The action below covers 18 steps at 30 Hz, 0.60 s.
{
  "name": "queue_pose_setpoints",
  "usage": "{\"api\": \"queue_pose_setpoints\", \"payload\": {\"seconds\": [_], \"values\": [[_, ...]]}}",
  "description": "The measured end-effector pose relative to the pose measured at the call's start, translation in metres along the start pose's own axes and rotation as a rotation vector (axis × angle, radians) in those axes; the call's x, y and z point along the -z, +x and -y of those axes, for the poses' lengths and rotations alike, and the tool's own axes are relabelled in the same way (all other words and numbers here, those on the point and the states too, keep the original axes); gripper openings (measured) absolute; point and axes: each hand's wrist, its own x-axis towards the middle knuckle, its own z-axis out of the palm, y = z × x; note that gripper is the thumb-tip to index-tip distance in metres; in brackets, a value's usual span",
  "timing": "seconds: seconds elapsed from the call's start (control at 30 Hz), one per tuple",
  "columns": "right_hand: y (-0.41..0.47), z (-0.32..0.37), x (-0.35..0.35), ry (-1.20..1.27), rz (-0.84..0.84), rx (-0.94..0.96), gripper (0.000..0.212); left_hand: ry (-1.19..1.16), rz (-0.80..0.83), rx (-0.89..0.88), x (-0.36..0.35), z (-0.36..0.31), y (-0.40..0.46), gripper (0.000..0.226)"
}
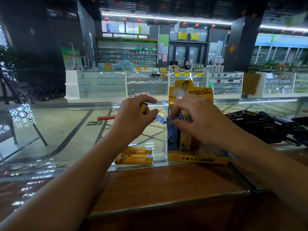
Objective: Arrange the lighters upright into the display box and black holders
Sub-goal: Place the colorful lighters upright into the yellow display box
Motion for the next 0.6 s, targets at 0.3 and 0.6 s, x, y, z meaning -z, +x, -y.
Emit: {"api": "queue_pose_setpoints", "payload": {"seconds": [0.3, 0.6], "values": [[-0.011, 0.002, -0.004, -0.159, -0.07, -0.008, 0.013, 0.043, -0.051, -0.01, 0.002, -0.002, -0.001, 0.014], [0.003, 0.005, -0.004, 0.195, -0.182, 0.015, 0.033, -0.542, 0.112, 0.18, 0.009, -0.021, -0.001, 0.023]]}}
